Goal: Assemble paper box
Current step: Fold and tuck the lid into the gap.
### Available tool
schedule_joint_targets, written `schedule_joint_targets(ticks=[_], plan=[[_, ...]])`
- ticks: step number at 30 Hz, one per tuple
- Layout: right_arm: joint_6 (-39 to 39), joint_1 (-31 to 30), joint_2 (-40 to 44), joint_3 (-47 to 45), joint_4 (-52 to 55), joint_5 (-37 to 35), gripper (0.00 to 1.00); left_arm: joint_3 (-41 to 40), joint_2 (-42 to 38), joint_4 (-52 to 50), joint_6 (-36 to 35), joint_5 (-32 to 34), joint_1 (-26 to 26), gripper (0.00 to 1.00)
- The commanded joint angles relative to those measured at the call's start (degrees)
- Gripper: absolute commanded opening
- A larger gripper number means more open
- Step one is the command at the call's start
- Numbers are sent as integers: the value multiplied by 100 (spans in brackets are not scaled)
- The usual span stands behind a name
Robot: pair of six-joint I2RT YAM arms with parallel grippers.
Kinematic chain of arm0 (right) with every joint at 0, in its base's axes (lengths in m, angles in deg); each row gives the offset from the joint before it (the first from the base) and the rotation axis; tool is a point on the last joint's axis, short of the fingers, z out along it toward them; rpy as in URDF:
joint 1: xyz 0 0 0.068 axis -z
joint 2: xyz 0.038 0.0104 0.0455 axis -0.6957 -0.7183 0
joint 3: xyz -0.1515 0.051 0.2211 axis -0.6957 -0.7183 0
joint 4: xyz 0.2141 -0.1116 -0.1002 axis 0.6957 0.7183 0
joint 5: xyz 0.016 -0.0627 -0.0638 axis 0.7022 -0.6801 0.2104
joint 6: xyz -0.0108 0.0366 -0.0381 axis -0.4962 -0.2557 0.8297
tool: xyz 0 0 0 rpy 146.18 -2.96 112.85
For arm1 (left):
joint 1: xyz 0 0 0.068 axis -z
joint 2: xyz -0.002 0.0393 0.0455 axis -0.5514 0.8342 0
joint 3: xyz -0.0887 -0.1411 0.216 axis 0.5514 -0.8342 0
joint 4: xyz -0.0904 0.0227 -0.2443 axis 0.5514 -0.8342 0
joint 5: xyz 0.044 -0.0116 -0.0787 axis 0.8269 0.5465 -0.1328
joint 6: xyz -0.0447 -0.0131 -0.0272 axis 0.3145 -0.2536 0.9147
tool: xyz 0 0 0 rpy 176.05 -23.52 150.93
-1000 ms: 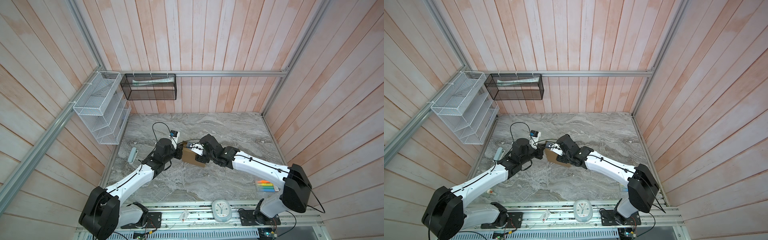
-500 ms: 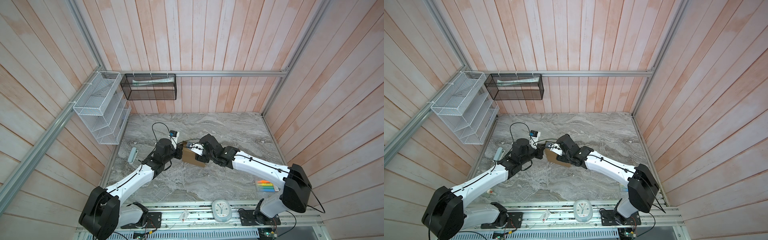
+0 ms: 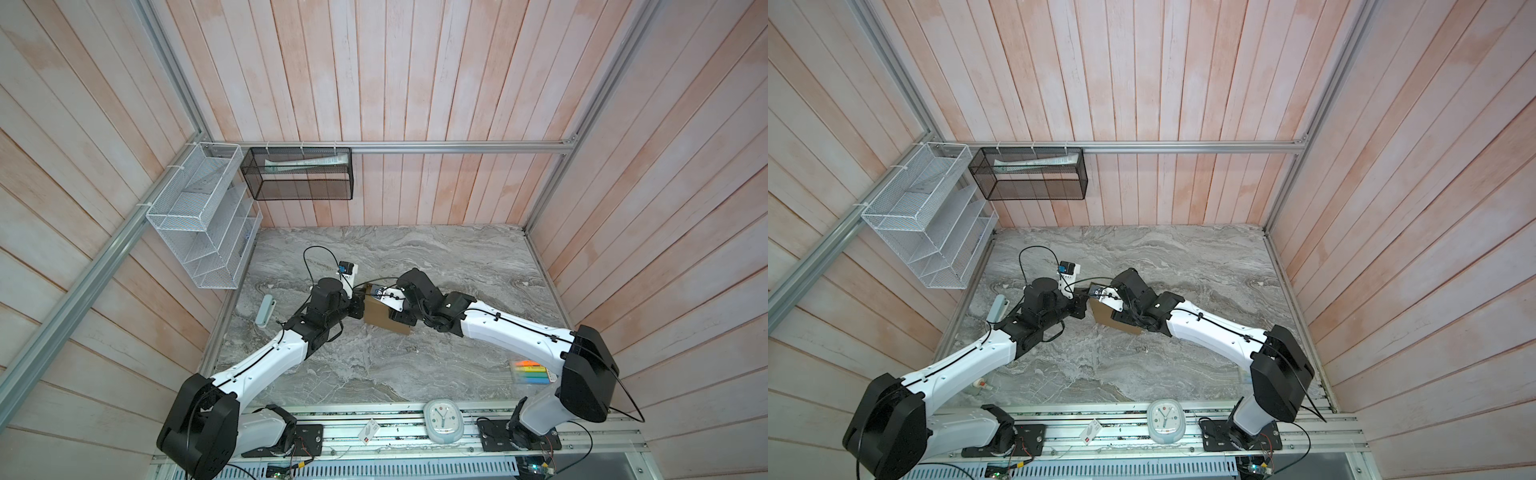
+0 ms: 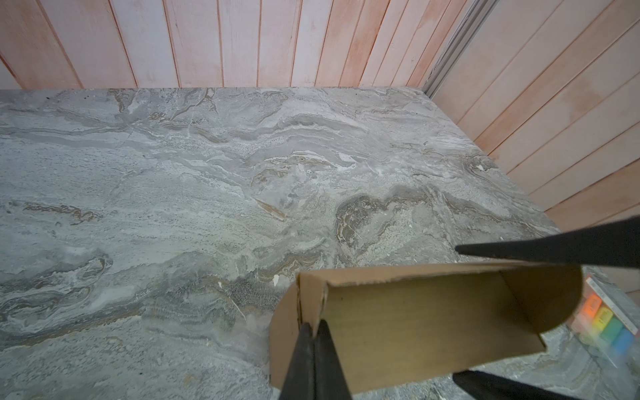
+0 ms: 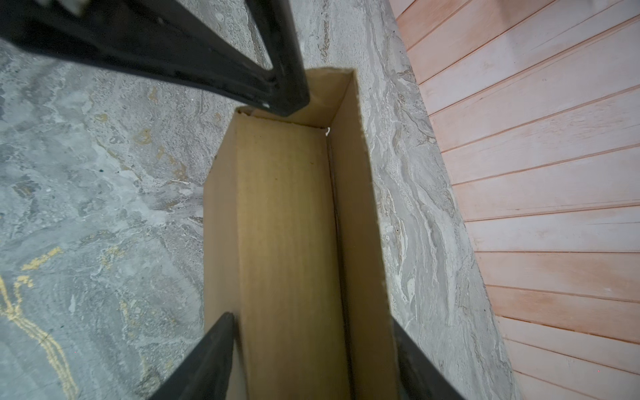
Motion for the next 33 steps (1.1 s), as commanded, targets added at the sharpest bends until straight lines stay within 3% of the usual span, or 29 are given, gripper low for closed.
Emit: schedule_joint_targets(ticks=[1, 33], plan=[[-88, -18, -109, 155, 38, 80, 63, -224, 24, -460, 77, 106, 32, 5], [-114, -18, -338, 314, 145, 188, 58, -440, -839, -760, 293, 313, -19, 25]])
